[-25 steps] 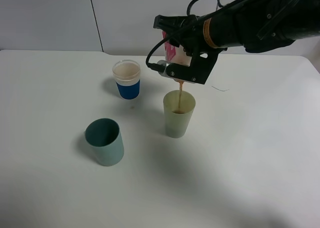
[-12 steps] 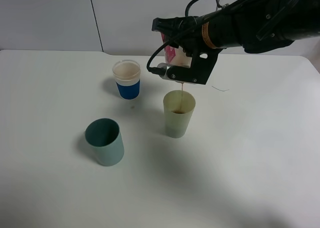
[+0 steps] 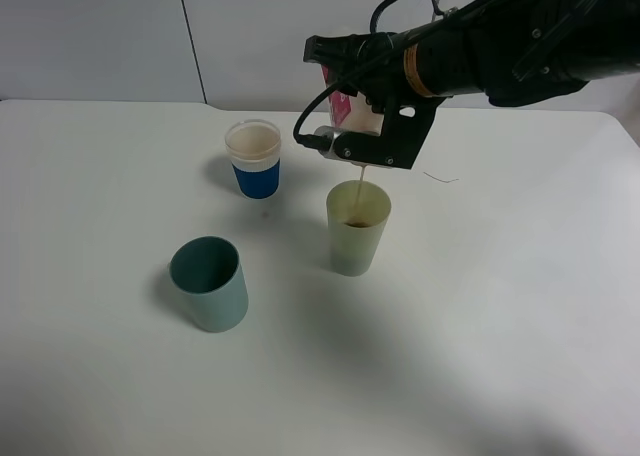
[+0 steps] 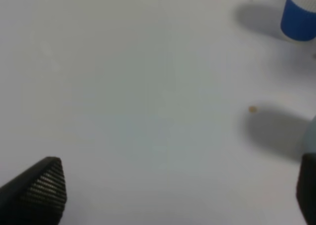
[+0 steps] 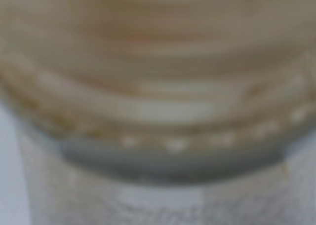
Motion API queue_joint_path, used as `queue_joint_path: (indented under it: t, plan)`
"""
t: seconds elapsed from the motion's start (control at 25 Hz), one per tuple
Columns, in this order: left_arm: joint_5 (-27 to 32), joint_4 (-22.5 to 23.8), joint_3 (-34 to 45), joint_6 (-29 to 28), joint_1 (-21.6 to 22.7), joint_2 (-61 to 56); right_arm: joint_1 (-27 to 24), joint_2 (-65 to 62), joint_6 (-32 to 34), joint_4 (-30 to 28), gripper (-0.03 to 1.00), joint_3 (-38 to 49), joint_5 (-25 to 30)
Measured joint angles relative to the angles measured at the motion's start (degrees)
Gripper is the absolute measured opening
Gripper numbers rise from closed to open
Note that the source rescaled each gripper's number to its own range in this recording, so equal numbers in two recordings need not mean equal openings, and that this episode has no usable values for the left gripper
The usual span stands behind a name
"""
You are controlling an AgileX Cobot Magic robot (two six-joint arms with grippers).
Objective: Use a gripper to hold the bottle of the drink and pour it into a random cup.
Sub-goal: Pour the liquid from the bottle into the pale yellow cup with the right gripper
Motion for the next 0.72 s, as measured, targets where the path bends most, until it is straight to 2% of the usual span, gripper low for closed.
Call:
queue_joint_path:
  t: [0.72]
  plan:
    - [0.00, 0.00, 0.00, 0.00, 0.00, 0.00, 0.00, 0.00, -1.36, 0.00, 0.00, 0.00, -1.49]
